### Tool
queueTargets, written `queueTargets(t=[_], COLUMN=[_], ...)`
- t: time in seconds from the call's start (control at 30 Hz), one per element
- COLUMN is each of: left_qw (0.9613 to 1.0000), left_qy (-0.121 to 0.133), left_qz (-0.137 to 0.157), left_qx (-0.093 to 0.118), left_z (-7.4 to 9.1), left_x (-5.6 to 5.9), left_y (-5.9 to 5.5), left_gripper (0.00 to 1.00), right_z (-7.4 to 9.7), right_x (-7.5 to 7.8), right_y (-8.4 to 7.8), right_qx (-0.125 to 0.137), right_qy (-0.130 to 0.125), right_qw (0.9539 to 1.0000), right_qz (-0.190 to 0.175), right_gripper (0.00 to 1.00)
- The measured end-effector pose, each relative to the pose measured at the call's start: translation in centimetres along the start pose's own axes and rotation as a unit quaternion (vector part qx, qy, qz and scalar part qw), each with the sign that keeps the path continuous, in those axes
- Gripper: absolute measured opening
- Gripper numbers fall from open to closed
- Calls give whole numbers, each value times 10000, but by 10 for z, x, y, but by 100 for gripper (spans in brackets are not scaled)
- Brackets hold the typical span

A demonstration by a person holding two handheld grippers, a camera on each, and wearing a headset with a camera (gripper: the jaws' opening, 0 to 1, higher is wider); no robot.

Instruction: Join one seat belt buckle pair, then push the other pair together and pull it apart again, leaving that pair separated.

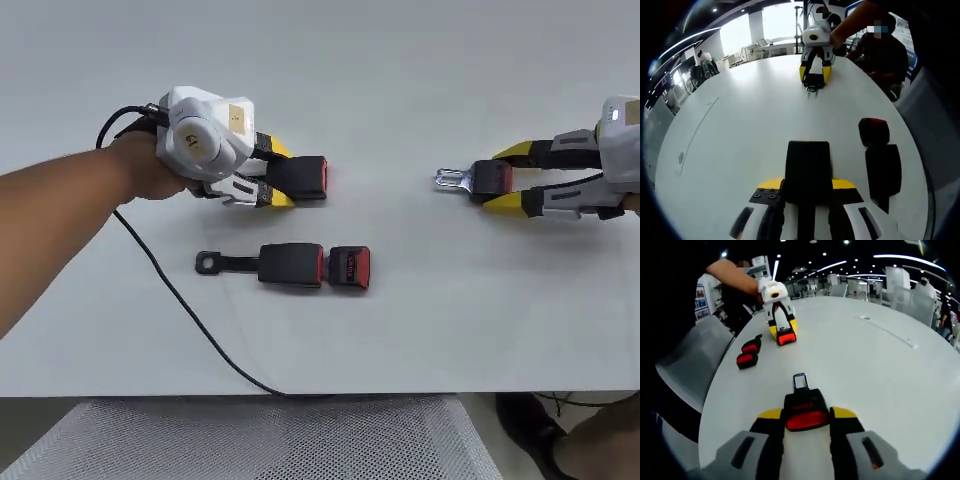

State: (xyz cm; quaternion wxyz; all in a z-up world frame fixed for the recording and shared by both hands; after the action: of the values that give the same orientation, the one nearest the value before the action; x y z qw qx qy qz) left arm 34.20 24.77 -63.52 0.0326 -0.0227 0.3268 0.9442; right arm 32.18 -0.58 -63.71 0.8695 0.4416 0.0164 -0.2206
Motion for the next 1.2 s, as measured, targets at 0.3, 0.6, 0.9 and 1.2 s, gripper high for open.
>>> queueTargets(t=[0.3,0.6,0.9,1.2], left_qw=[10000,10000,9999,9999], left_qy=[-23,-26,-58,-77], left_qz=[26,20,-5,-19], left_qx=[-38,-66,-89,-133], left_z=[-1,-1,-1,-1], left_x=[0,1,2,2], left_y=[-2,-2,-2,-2], left_gripper=[35,35,35,35], right_z=[-19,-45,-68,-93], right_x=[-8,-11,-21,-34], right_y=[11,27,42,59], right_qx=[104,279,399,484], right_qy=[65,170,349,478], right_qw=[9999,9994,9985,9975], right_qz=[33,80,123,198], right_gripper=[34,34,34,34])
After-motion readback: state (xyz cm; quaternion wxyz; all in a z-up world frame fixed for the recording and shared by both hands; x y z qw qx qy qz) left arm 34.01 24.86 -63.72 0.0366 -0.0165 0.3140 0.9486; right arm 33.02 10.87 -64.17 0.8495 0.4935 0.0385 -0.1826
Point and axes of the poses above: the centre of the closed fingertips' face, and the gripper's own axes: z roughly backward along the fingers, x roughly to its right, y roughly out of its top, the point moved 3 cm from there along z, roughly backward along the fingers, and after that the axes turned 6 degrees about -z, right-handed, at the moved point
